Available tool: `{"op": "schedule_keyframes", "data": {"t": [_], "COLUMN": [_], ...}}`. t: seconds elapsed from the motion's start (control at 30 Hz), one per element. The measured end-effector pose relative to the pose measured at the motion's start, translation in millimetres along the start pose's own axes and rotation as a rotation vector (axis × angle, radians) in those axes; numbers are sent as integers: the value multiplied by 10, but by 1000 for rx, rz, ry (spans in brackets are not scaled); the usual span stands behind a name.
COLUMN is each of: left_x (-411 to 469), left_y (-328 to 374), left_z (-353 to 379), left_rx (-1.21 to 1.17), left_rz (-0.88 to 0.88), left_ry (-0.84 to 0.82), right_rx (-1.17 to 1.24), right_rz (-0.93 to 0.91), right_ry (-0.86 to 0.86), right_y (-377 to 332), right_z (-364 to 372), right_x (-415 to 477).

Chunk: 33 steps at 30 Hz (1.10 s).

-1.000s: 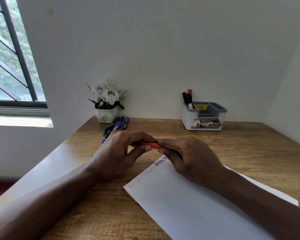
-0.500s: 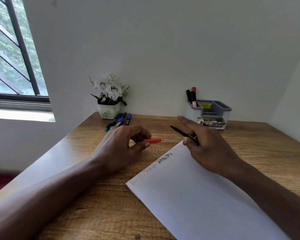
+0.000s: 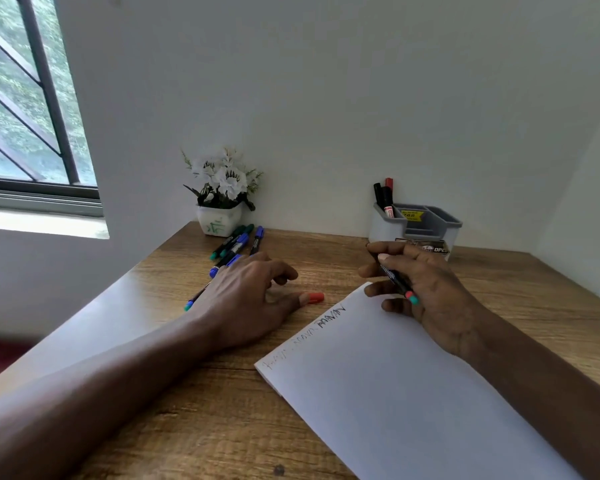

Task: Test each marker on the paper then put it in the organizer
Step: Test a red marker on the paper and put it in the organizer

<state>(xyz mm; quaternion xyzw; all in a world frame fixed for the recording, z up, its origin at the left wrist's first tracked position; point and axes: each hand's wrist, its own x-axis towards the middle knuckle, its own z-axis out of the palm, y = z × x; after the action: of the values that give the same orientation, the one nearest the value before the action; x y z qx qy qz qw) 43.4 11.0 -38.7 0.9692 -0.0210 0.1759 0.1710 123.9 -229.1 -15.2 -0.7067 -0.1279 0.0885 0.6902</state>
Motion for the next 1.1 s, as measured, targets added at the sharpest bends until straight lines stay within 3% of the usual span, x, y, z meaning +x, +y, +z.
{"op": "schedule_keyframes", "data": {"t": [0.33, 0.53, 0.77, 1.1], "left_x": [3, 20, 28, 33], "left_y": [105, 92, 84, 101], "left_z": [-56, -47, -40, -48], "left_rx": [54, 68, 78, 89], "left_rz": [-47, -42, -41, -46], "left_ry": [-273, -305, -313, -342], "right_rx": [-13, -187, -245, -359], "right_rz": [-6, -200, -167, -158], "right_ry": [-122, -150, -260, -263], "right_y": [118, 177, 125, 155], "right_z": [139, 155, 172, 156], "right_x": [-67, -123, -148, -104]}}
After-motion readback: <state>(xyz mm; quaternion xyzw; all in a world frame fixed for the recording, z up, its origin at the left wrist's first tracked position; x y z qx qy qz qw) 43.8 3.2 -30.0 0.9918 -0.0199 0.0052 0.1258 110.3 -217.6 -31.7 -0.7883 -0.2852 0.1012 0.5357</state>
